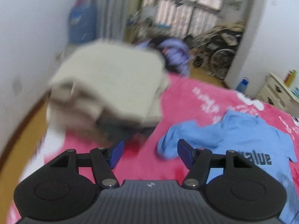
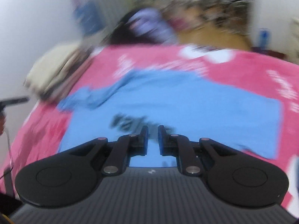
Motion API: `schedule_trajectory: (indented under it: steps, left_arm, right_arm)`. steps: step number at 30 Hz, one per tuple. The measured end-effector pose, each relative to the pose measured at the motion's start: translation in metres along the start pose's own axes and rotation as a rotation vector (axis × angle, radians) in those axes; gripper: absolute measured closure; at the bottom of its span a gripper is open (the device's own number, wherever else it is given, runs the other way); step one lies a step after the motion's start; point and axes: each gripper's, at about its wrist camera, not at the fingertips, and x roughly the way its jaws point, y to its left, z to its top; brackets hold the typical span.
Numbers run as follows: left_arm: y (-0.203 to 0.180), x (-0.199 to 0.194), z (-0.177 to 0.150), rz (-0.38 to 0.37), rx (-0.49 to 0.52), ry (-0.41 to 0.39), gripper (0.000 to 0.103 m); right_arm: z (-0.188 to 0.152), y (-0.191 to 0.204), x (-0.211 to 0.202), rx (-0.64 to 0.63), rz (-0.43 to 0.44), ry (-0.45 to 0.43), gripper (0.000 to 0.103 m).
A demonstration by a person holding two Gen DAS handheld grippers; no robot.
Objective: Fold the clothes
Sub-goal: 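Grasp the folded shirt edge with both grippers near the clothes stack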
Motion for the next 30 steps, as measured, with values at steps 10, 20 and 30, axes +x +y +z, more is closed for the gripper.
schedule_trajectory:
  steps: [10,20,30]
  left_arm:
    - [-0.014,0.065,-0.021,-0.053,0.042,0.002,0.038]
    - [-0.013,0.111,-0.031,-0.044,0.002,-0.023,0.042]
    - [-0.007,0.121,-0.034,-0.071,0.019,-0.032,0.072]
  right_arm:
    - [0.077,0.154,0.141,-0.309,0.159,0.124,0.079]
    - [0.123,0.164,0.255,-0.203,0.178,0.173,0.077]
    - [0.122,0.163,0.298,-0.126,0.204,0.251,0.086]
